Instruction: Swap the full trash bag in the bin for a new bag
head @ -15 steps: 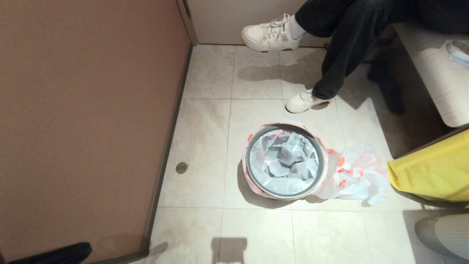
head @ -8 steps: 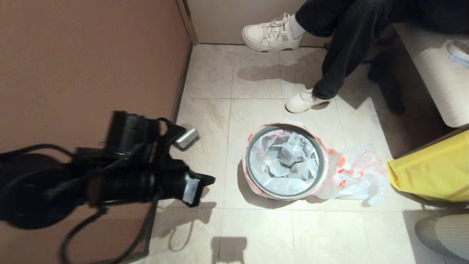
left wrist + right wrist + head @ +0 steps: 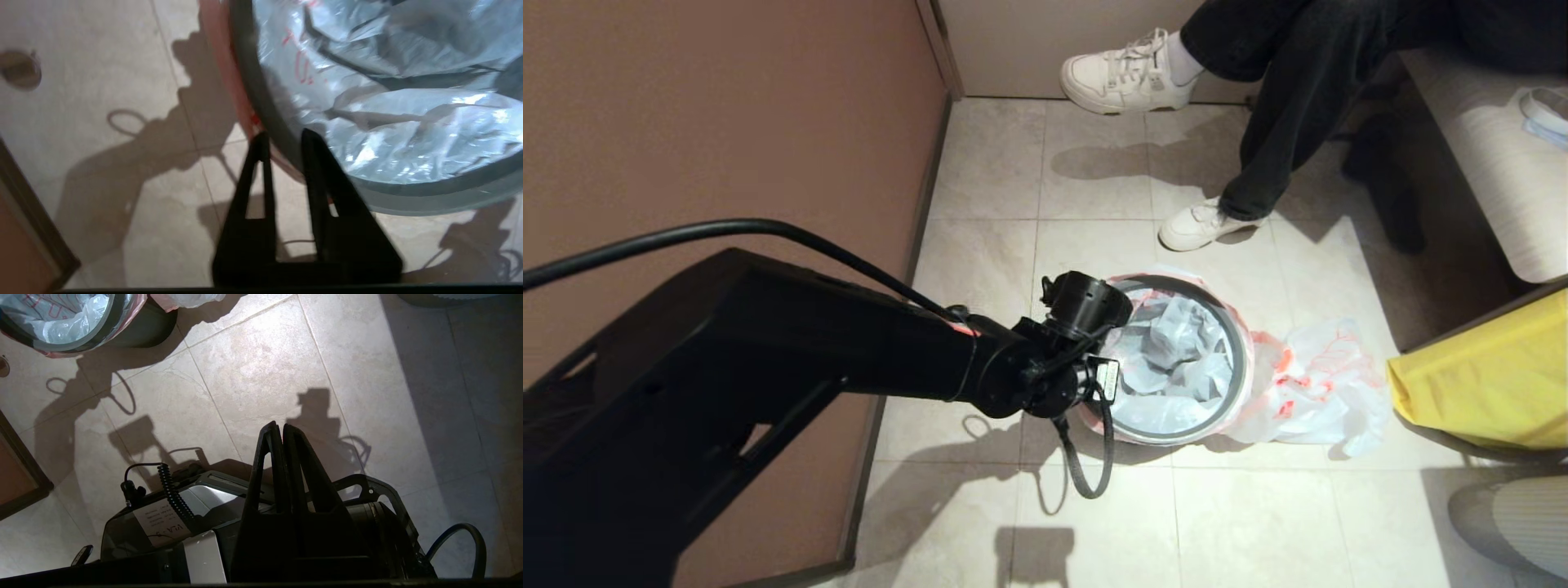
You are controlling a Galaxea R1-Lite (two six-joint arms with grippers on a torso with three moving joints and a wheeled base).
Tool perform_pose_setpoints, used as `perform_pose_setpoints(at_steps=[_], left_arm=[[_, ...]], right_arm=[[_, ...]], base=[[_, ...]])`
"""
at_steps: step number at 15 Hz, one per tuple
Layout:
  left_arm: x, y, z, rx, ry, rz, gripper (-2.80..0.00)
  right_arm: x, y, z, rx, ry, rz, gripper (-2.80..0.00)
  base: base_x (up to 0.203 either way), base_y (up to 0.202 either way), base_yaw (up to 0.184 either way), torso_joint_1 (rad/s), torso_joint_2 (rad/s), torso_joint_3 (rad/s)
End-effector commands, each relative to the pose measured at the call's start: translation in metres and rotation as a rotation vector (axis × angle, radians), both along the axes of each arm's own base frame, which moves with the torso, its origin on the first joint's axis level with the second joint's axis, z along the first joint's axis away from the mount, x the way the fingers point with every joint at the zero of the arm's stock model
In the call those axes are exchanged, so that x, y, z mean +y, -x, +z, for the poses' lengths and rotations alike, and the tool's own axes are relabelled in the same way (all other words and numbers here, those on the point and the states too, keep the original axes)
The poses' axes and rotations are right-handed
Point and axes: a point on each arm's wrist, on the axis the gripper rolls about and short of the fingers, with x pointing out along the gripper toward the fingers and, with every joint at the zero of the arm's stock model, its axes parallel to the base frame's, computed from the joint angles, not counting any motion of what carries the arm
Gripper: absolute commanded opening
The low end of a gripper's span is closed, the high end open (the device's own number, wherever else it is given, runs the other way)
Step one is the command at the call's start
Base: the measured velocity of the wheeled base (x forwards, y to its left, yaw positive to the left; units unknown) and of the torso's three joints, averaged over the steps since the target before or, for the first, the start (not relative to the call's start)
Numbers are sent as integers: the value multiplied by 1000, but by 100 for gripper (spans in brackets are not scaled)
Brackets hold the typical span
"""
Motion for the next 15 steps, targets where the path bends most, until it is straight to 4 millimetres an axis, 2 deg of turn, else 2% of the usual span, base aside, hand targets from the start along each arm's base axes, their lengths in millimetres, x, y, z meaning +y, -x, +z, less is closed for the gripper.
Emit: perform_pose_setpoints(at_steps=[1,6,8,11,12,15], left_arm=[[-7,-3,-13,12,-12,20,0],[-18,-16,-32,16,-2,60,0],[-23,-28,-41,11,-1,75,0],[-20,-31,-36,-6,6,98,0],[-17,-32,-32,-17,12,109,-280],[-15,-32,-27,-23,17,114,-280]], right_arm=[[0,0,-1,5,-3,-5,-280],[1,2,-2,1,-1,-11,-280],[2,2,-3,0,-2,-16,-280],[2,4,-6,2,-2,-18,-280],[2,4,-6,2,-2,-18,-280],[2,3,-8,9,-4,-18,-280]], base=[[0,0,0,0,0,0],[0,0,0,0,0,0],[0,0,0,0,0,0],[0,0,0,0,0,0],[0,0,0,0,0,0],[0,0,0,0,0,0]])
